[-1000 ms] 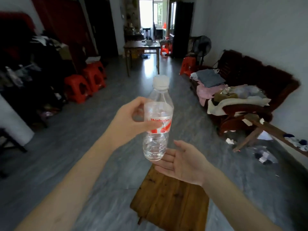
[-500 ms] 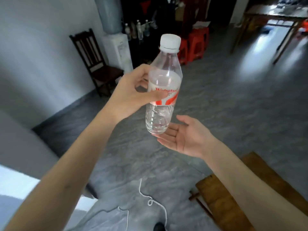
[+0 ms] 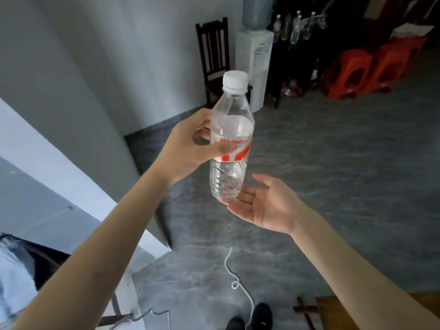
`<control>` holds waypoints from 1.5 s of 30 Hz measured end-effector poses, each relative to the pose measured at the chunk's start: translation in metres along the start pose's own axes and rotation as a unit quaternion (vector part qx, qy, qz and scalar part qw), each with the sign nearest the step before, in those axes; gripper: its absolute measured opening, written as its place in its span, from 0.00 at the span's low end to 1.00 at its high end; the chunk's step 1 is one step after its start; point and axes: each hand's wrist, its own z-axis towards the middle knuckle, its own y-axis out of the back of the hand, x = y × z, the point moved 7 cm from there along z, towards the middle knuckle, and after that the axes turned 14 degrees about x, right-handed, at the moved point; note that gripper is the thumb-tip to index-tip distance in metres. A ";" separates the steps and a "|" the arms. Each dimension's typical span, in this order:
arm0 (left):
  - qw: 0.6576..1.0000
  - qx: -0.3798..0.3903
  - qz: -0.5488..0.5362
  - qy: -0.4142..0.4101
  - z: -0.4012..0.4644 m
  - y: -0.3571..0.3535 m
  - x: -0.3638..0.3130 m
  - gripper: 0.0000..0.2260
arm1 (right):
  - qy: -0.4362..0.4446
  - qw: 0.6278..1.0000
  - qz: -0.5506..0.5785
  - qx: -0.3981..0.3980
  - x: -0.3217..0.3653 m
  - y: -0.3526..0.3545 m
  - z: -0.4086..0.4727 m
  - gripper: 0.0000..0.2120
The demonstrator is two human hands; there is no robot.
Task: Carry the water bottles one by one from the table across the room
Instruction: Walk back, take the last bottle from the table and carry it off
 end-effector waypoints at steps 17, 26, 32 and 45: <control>0.999 -0.040 -0.006 0.005 0.113 -0.027 0.000 0.21 | -0.021 0.999 -0.013 0.040 0.127 0.056 -0.003 0.28; 0.999 -0.035 -0.011 0.004 0.203 -0.006 0.037 0.18 | -0.024 0.999 -0.025 0.036 0.203 0.081 0.050 0.28; 0.999 -0.031 -0.021 -0.009 0.291 0.034 0.067 0.17 | -0.001 0.999 -0.030 0.014 0.283 0.090 0.110 0.27; 0.999 -0.008 -0.035 -0.011 0.472 0.101 0.120 0.19 | 0.052 0.999 -0.001 -0.014 0.434 0.111 0.208 0.28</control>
